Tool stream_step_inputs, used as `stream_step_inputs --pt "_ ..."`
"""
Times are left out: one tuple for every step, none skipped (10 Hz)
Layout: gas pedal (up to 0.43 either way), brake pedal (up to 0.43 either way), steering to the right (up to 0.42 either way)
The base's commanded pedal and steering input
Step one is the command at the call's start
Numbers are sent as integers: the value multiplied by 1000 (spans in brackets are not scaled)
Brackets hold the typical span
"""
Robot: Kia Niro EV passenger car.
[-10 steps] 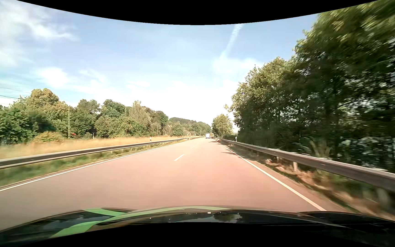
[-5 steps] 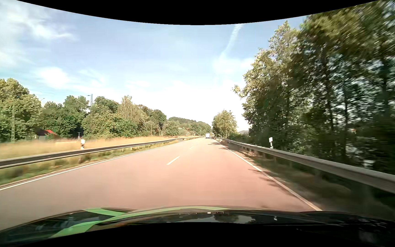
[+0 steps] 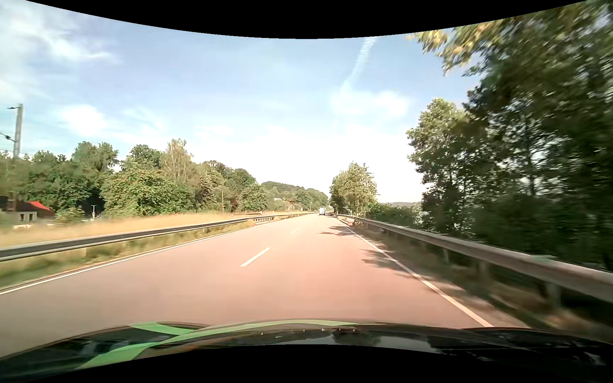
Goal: Follow the waypoints while adhering to traffic rules and regulations
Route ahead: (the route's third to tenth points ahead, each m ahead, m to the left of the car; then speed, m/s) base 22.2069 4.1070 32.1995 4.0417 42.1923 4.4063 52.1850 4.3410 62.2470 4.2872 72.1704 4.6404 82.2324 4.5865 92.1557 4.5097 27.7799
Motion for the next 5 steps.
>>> stream_step_inputs --pt "130 0 -2" --pt "130 0 -2" --pt "130 0 -3" --pt "130 0 -3" --pt "130 0 -2"
